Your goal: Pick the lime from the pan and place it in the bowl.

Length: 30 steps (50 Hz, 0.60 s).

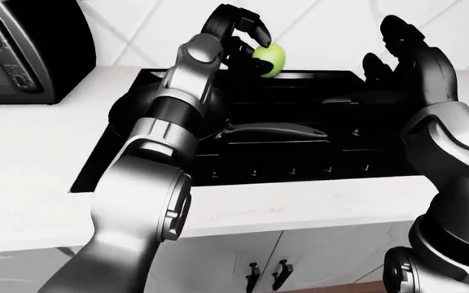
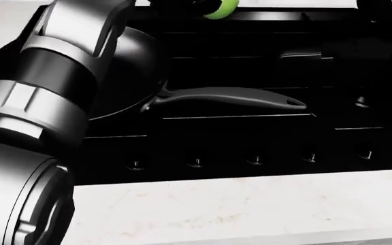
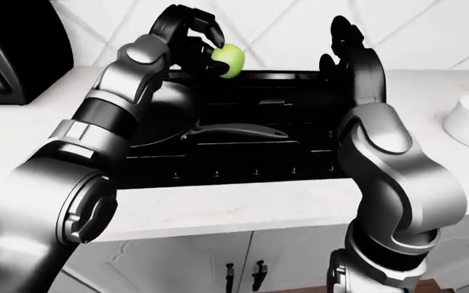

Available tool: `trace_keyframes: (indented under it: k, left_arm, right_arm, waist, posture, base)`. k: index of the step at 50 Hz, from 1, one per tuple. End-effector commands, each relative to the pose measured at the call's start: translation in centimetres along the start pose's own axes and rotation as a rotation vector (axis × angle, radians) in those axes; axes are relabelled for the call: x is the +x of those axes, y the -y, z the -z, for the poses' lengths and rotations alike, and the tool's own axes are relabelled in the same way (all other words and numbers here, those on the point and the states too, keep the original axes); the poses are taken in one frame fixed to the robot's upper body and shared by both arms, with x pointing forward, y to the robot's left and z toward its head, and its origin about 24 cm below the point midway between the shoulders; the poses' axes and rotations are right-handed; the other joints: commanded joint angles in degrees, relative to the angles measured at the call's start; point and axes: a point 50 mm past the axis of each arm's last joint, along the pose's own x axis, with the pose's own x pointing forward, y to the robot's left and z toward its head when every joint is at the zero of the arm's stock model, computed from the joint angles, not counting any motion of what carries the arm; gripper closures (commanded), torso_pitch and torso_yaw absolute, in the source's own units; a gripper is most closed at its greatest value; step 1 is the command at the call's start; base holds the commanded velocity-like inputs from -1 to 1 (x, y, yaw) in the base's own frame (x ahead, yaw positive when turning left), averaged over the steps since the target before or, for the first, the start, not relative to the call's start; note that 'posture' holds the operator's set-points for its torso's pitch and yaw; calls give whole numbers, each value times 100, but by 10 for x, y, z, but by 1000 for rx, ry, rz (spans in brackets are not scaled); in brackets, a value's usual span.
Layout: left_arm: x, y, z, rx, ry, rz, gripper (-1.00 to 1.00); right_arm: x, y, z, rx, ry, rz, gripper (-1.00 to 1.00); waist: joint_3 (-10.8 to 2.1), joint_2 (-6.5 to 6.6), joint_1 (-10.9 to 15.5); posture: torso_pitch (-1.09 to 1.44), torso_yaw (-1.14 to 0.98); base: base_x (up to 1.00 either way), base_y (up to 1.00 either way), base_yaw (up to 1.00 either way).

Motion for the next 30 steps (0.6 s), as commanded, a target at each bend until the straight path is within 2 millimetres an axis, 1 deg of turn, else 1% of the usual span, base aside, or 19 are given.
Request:
trace_keyframes:
  k: [1,2,3,4,5,8,11,13,16,17,18,19,20,21,22,23,24,28,30]
  left_arm:
    - [-2,-4,-29,12,108,-14,66]
    - [-2,-4,-29,12,108,-14,66]
    - [-2,-3,-29,13,107,-13,66]
    - [-2,-3,-29,12,107,-13,66]
    - [-2,-3,-29,12,107,-13,66]
    - [-2,-4,-29,12,108,-13,66]
    - [-2,-4,-31,13,110,-13,66]
    - [-2,-3,-32,14,111,-12,66]
    - [-2,-4,-32,14,111,-12,65]
    - [-2,-4,-32,14,111,-12,65]
    - [-2,-4,-32,14,111,-12,66]
    - [-2,-3,-32,14,111,-11,66]
    - [-2,-3,-33,14,111,-11,65]
    - [-2,-3,-33,14,112,-11,66]
    - [-2,-3,-33,13,112,-11,65]
    - [-2,-3,-33,13,113,-11,66]
    - [-2,-3,-32,14,112,-11,66]
    - [-2,-3,-31,13,110,-13,66]
    - [-2,-4,-32,12,111,-14,66]
  right_arm:
    - [-2,5,-13,1,69,27,-100]
    - [-2,5,-12,2,68,28,-100]
    - [-2,5,-13,2,69,28,-100]
    - [-3,5,-13,2,69,28,-100]
    - [-3,5,-13,3,69,28,-100]
    - [-2,5,-13,4,69,28,-100]
    - [-2,5,-13,4,69,29,-100]
    - [-2,5,-13,4,69,28,-100]
    - [-1,5,-12,5,68,28,-100]
    - [-2,5,-13,5,69,27,-100]
    - [-2,6,-13,4,69,27,-100]
    - [-2,6,-13,5,69,28,-100]
    - [-2,6,-13,5,70,28,-100]
    - [-2,6,-13,5,71,28,-100]
    - [-2,6,-13,5,71,28,-100]
    - [-2,6,-13,5,70,28,-100]
    - [-3,6,-13,4,70,28,-100]
    - [-3,5,-13,3,70,26,-100]
    - [-2,5,-13,3,69,26,-100]
  waist:
    - [-147,-84,-21]
    - [-202,-323,-15]
    - [-179,-200,-20]
    - [-132,-196,-24]
    - [-132,-189,-12]
    - [-140,-5,-19]
    - [-99,115,-7]
    - [-102,195,1]
    - [-116,354,-5]
    - [-123,437,-12]
    - [-141,560,-22]
    - [-203,754,-31]
    - [-137,526,-9]
    - [-148,614,-41]
    - [-181,610,-41]
    - [-214,571,-43]
    - [-219,549,-59]
    - [-143,372,-73]
    - [-133,221,-59]
  posture:
    - [0,0]
    - [0,0]
    - [0,0]
    - [0,0]
    - [0,0]
    - [0,0]
    - [0,0]
    - [0,0]
    - [0,0]
    - [0,0]
    - [0,0]
    - [0,0]
    - [0,0]
    - [0,0]
    - [0,0]
    - [0,0]
    - [0,0]
    - [0,0]
    - [0,0]
  base:
    - [0,-12,0]
    - [0,-11,0]
    - [0,-12,0]
    - [0,-11,0]
    - [0,-11,0]
    - [0,-11,0]
    - [0,-11,0]
    - [0,-12,0]
    - [0,-11,0]
    - [0,-11,0]
    - [0,-12,0]
    - [0,-12,0]
    - [0,-12,0]
    - [0,-11,0]
    - [0,-11,0]
    - [0,-12,0]
    - [0,-11,0]
    - [0,-11,0]
    - [0,-12,0]
